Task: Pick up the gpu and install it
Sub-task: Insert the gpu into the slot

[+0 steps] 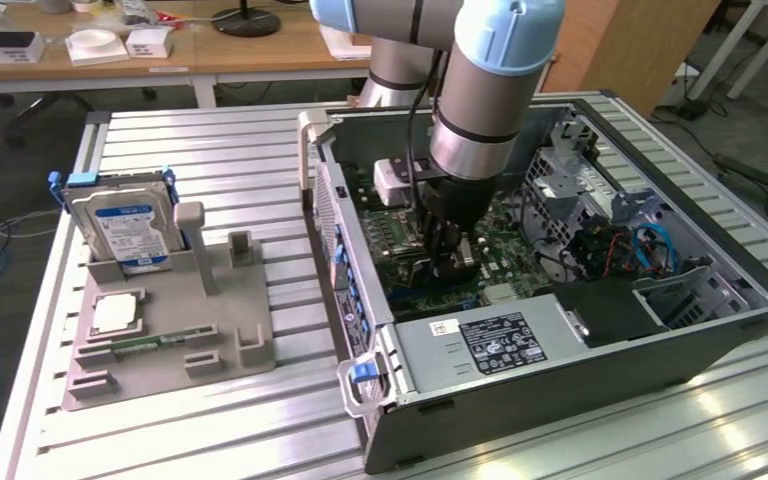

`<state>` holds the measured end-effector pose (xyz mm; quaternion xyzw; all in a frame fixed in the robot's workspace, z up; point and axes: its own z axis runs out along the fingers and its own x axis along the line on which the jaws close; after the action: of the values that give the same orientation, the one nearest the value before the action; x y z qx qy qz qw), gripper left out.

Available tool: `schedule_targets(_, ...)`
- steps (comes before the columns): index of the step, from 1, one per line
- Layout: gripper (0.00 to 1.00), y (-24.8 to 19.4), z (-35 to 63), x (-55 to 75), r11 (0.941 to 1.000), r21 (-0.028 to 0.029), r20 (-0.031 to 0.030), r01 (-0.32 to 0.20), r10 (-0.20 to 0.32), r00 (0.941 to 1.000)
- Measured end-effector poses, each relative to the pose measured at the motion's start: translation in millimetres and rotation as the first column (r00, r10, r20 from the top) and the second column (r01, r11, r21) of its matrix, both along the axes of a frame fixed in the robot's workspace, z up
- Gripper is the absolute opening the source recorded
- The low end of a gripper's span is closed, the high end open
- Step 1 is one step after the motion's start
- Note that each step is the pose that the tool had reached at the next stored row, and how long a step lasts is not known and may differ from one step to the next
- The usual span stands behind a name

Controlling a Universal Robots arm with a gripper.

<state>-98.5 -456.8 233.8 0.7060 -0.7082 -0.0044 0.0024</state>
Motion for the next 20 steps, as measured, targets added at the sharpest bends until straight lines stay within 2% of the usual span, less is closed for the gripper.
schedule_targets(4, 0.27, -0.2, -3.2, -1.6, 1.0000, -0.0016, -0.0004, 0.000, 0.000, 1.0000)
schedule_targets(18, 0.27, 0.0, -4.7, -2.1, 1.0000, 0.0001, 0.0000, 0.000, 0.000, 1.0000)
schedule_targets(19, 0.27, 0.3, -5.9, -2.4, 1.0000, 0.0029, 0.0010, 0.000, 0.000, 1.0000)
schedule_targets(20, 0.27, 0.2, -5.4, -2.4, 1.0000, 0.0014, 0.0006, 0.001, -0.001, 1.0000)
